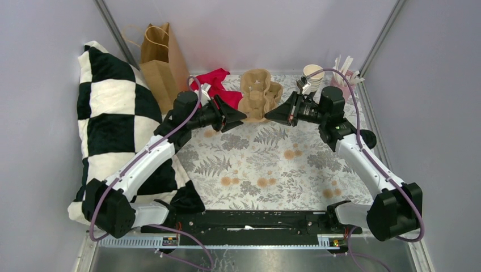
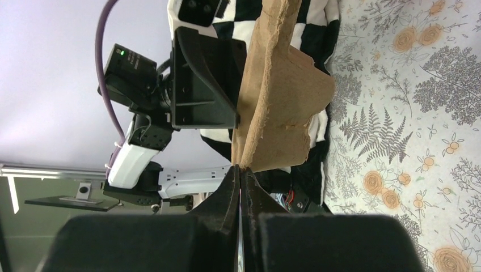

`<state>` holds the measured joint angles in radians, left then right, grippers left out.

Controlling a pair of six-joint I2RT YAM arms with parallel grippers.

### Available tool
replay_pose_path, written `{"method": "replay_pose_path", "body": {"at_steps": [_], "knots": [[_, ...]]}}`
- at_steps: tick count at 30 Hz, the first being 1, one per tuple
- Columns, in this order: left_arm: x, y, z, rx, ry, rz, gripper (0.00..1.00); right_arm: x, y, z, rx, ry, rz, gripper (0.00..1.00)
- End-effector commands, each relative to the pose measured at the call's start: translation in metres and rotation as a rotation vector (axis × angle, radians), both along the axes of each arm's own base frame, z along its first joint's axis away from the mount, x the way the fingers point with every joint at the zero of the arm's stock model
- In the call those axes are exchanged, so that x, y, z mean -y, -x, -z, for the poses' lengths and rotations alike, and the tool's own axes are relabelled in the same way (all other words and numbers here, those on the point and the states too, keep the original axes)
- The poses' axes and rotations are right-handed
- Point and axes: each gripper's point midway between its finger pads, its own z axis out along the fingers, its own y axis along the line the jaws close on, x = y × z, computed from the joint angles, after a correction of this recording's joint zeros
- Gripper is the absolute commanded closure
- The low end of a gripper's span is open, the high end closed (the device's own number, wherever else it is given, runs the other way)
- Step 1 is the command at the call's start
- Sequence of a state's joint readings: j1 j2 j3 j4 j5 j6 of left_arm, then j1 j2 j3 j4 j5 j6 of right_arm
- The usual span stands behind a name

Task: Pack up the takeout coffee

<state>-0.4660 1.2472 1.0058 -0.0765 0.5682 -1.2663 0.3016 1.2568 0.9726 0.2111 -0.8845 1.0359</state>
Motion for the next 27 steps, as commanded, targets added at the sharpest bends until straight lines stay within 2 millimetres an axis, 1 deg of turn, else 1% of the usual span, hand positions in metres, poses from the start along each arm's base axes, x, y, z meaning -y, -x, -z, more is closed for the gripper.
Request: {"method": "replay_pose_path", "body": {"at_steps": [1,4,5,8,10,12,13,14,15,17,18,19,20,21,23,25,27], "knots": [[0.002,-0.007,-0.035,0.122,0.015,0.011,0.61,-0.001,0.017,-0.011,0.058,-0.009,-0.039,1.00],[0.003,-0.008,-0.032,0.116,0.007,0.015,0.63,-0.001,0.020,-0.008,0.053,-0.003,-0.043,1.00],[0.004,-0.009,-0.031,0.114,0.006,0.018,0.66,-0.001,0.021,-0.007,0.053,0.000,-0.044,1.00],[0.005,-0.009,-0.031,0.114,0.005,0.023,0.77,-0.001,0.023,-0.005,0.049,0.007,-0.047,1.00],[0.004,-0.009,-0.031,0.119,0.000,0.025,0.86,0.000,0.024,-0.003,0.048,0.015,-0.048,1.00],[0.002,-0.009,-0.030,0.131,-0.023,0.023,0.98,0.000,0.025,0.000,0.043,0.032,-0.045,1.00],[0.001,-0.008,-0.030,0.137,-0.040,0.022,1.00,0.001,0.024,0.003,0.044,0.045,-0.042,0.99],[-0.001,-0.008,-0.028,0.146,-0.063,0.023,1.00,0.002,0.024,0.006,0.041,0.064,-0.038,0.94],[-0.002,-0.007,-0.026,0.151,-0.087,0.027,1.00,0.004,0.024,0.010,0.042,0.091,-0.031,0.86],[-0.008,-0.004,-0.020,0.160,-0.145,0.027,1.00,0.010,0.023,0.026,0.010,0.178,-0.010,0.67],[-0.011,-0.003,-0.017,0.165,-0.175,0.027,1.00,0.014,0.023,0.032,0.008,0.228,-0.007,0.54],[-0.015,-0.001,-0.014,0.171,-0.207,0.026,1.00,0.020,0.021,0.039,0.012,0.293,0.008,0.44],[-0.019,0.001,-0.011,0.176,-0.245,0.026,1.00,0.027,0.021,0.048,0.013,0.369,0.021,0.37],[-0.024,0.005,-0.003,0.164,-0.291,0.033,1.00,0.034,0.019,0.053,0.021,0.435,0.034,0.33],[-0.031,0.010,0.010,0.153,-0.371,0.047,1.00,0.048,0.018,0.061,0.051,0.558,0.036,0.28],[-0.036,0.016,0.021,0.138,-0.433,0.062,1.00,0.059,0.016,0.061,0.100,0.656,0.035,0.28],[-0.037,0.022,0.030,0.130,-0.470,0.079,1.00,0.064,0.014,0.053,0.169,0.743,0.026,0.27]]}}
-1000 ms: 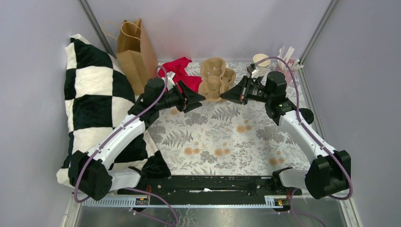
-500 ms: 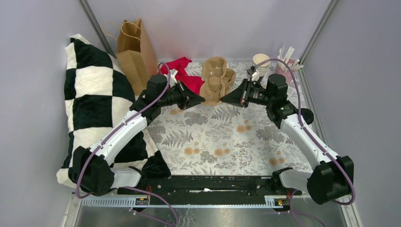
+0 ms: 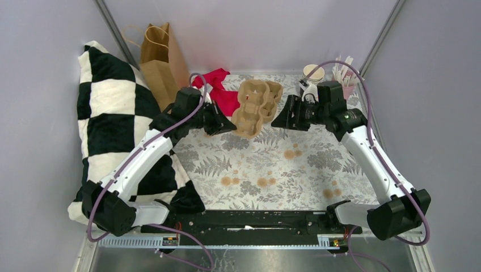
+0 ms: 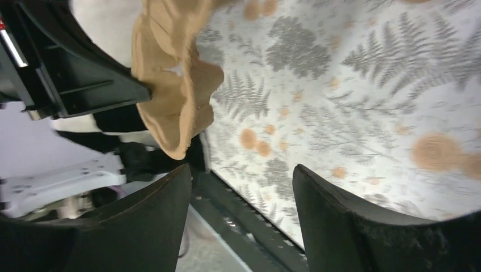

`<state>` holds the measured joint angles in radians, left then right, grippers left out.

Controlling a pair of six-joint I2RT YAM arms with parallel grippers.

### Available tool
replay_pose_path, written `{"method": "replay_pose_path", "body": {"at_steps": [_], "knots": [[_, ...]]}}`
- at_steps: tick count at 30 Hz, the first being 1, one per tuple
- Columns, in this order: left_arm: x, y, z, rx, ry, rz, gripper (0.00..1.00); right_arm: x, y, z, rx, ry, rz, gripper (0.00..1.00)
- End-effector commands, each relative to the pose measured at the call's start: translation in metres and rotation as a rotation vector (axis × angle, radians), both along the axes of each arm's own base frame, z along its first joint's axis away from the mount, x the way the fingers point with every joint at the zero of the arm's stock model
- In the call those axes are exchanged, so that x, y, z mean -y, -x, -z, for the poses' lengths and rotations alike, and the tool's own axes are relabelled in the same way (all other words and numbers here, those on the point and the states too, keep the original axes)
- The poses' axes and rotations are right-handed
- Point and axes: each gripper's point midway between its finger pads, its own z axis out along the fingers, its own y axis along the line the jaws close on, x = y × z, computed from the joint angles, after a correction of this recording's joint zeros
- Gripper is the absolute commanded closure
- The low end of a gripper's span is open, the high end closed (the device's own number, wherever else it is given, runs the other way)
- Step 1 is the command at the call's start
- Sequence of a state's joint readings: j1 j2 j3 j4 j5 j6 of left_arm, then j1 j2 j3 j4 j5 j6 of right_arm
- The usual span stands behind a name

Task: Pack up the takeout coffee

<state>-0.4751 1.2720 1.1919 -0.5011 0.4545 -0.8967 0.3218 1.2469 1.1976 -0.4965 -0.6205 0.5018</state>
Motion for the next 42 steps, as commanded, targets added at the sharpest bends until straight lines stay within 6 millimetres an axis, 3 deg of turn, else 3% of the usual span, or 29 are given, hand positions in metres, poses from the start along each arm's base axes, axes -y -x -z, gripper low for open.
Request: {"method": "replay_pose_path", "body": {"at_steps": [1,3,8,12,17,21,28,32,36,42], "knots": [[-0.012,0.017,0.009,0.042,-0.145,0.039,1.00,0.028,0.005,0.003,0.130,0.326,-0.067,0.27],[-0.009,0.021,0.013,0.039,-0.165,0.052,1.00,0.021,0.006,-0.003,0.194,0.421,-0.132,0.26],[0.001,0.027,0.020,0.032,-0.204,0.089,1.00,-0.028,0.018,-0.009,0.308,0.580,-0.305,0.25],[0.008,0.031,0.021,0.031,-0.208,0.112,1.00,-0.044,0.003,-0.011,0.308,0.638,-0.271,0.28],[0.008,0.035,0.019,0.045,-0.207,0.125,1.00,-0.046,-0.012,-0.024,0.270,0.625,-0.130,0.20],[0.008,0.042,0.020,0.056,-0.206,0.158,1.00,-0.033,-0.024,-0.036,0.245,0.596,-0.080,0.21],[0.003,0.065,0.023,0.097,-0.224,0.287,1.00,0.000,-0.053,-0.050,0.099,0.241,-0.085,0.29],[-0.008,0.078,0.025,0.136,-0.260,0.339,1.00,0.000,-0.045,-0.042,-0.012,0.076,-0.162,0.40],[-0.012,0.092,0.027,0.147,-0.262,0.407,1.00,-0.013,-0.027,-0.047,-0.015,-0.084,-0.246,0.46],[-0.014,0.107,0.019,0.193,-0.221,0.469,1.00,-0.020,-0.013,-0.040,-0.060,-0.169,-0.311,0.54]]}}
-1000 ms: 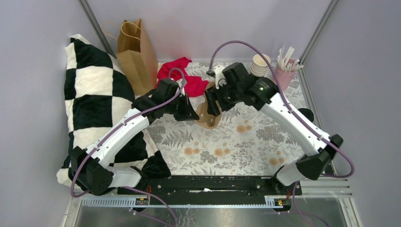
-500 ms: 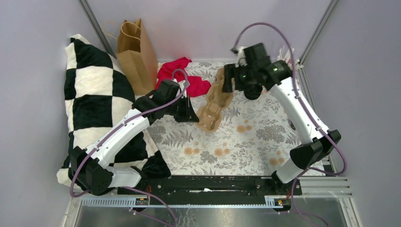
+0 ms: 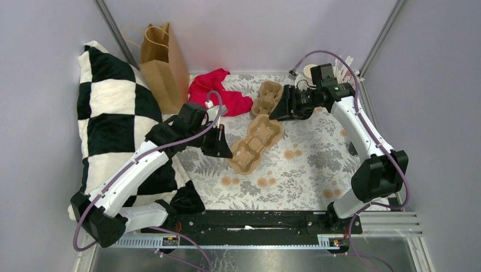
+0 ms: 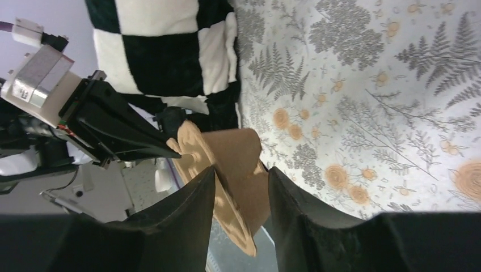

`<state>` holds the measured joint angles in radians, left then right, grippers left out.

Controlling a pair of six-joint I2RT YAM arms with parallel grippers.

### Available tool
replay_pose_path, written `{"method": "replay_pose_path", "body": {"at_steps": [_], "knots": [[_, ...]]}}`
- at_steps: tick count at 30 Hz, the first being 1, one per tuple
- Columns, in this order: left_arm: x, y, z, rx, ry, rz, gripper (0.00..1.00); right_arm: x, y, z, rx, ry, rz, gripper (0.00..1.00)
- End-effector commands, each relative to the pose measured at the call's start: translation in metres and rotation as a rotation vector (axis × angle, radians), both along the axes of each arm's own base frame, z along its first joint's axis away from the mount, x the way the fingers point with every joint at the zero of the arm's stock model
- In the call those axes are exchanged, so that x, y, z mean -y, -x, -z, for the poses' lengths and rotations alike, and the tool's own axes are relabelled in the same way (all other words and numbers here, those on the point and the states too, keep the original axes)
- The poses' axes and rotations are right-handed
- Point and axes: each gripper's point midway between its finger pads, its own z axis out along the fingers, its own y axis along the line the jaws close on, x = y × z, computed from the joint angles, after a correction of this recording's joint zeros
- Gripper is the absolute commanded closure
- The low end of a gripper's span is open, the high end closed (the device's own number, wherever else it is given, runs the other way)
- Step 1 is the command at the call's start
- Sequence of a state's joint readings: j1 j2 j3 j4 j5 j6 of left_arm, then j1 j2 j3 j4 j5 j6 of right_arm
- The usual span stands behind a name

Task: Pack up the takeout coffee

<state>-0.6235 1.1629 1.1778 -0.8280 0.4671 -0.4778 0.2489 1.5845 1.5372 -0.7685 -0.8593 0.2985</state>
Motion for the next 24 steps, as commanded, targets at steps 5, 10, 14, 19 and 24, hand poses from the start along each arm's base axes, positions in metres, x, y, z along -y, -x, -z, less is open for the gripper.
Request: {"method": "replay_pose_path", "body": {"at_steps": [5,10,14,19,24], "knots": [[-0.003,0.018,-0.012,0.068,0.053,0.089,1.00,-0.017,0.032,-0.039,0.028,-0.235,-0.137,0.61],[-0.006,0.020,-0.010,0.073,0.050,0.081,1.00,-0.016,0.042,-0.034,0.006,-0.246,-0.140,0.56],[-0.009,0.024,-0.007,0.071,0.051,0.077,1.00,-0.014,0.047,-0.028,-0.011,-0.242,-0.130,0.51],[-0.012,0.031,-0.006,0.061,0.060,0.076,1.00,-0.012,0.055,-0.022,-0.020,-0.240,-0.127,0.61],[-0.011,0.034,-0.008,0.055,0.074,0.092,1.00,-0.014,0.054,-0.022,-0.024,-0.270,-0.118,0.67]]}}
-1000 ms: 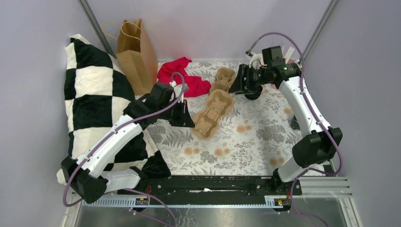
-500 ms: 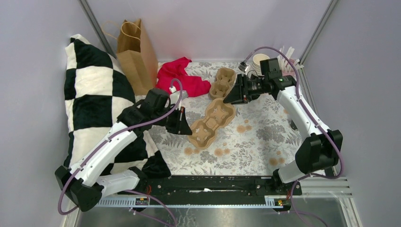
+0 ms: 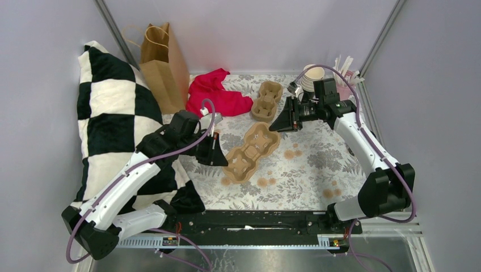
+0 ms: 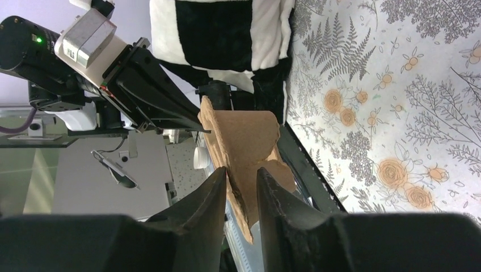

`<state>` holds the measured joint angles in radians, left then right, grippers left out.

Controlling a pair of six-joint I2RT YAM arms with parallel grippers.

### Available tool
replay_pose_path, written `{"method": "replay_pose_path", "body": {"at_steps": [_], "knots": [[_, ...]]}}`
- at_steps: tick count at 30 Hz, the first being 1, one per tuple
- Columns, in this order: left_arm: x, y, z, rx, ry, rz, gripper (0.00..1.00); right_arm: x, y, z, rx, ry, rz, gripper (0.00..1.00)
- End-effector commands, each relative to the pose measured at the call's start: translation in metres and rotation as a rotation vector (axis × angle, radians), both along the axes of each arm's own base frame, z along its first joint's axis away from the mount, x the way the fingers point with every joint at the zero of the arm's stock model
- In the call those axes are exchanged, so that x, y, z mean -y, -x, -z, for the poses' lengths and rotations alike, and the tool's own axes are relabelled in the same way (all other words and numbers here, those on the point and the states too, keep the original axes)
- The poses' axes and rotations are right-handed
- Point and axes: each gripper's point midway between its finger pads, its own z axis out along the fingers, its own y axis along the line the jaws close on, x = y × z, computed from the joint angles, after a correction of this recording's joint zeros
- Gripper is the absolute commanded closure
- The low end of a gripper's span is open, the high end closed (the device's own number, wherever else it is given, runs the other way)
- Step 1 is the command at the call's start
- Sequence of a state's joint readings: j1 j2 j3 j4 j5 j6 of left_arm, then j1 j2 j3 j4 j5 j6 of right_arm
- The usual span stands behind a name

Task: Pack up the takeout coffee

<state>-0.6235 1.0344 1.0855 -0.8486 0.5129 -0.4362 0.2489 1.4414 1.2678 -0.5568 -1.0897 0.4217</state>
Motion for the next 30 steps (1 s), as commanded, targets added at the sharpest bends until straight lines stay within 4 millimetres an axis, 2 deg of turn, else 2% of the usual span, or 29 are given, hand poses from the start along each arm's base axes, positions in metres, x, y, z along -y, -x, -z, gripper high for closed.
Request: {"method": "replay_pose_path", "body": {"at_steps": [1,4,8,14,16,18,20,23,26,28,29,30], "knots": [[0.005,0.004,-0.011,0.029,0.049,0.036,1.00,-0.004,0.005,-0.018,0.041,-0.067,-0.014,0.67],[0.005,0.005,-0.013,0.024,0.051,0.043,1.00,-0.005,0.002,-0.018,0.039,-0.075,-0.011,0.68],[0.004,0.004,-0.014,0.026,0.045,0.036,1.00,-0.007,0.002,-0.018,0.037,-0.087,-0.016,0.75],[0.000,-0.002,-0.011,0.028,0.016,-0.020,1.00,-0.006,0.010,-0.019,0.030,-0.100,-0.033,0.94],[-0.001,-0.006,-0.011,0.026,0.007,-0.051,1.00,-0.005,0.015,-0.019,0.026,-0.104,-0.040,0.93],[-0.001,-0.009,-0.010,0.019,0.001,-0.071,1.00,-0.004,0.019,-0.019,0.026,-0.105,-0.043,0.84],[-0.001,-0.010,-0.010,0.013,-0.001,-0.082,1.00,-0.004,0.021,-0.017,0.024,-0.106,-0.047,0.82],[0.000,-0.011,-0.013,0.012,0.003,-0.087,1.00,-0.004,0.021,-0.012,0.015,-0.106,-0.046,0.88],[0.000,-0.012,-0.014,0.015,0.005,-0.091,1.00,-0.004,0.018,-0.009,0.020,-0.099,-0.025,1.00],[-0.002,-0.013,-0.014,0.020,0.000,-0.105,1.00,-0.004,0.015,-0.009,0.025,-0.090,-0.006,1.00],[-0.003,-0.014,-0.014,0.023,-0.003,-0.116,0.97,-0.004,0.013,-0.009,0.032,-0.084,0.005,1.00],[-0.004,-0.016,-0.014,0.026,-0.006,-0.128,0.87,-0.003,0.011,-0.010,0.038,-0.073,0.023,1.00]]}}
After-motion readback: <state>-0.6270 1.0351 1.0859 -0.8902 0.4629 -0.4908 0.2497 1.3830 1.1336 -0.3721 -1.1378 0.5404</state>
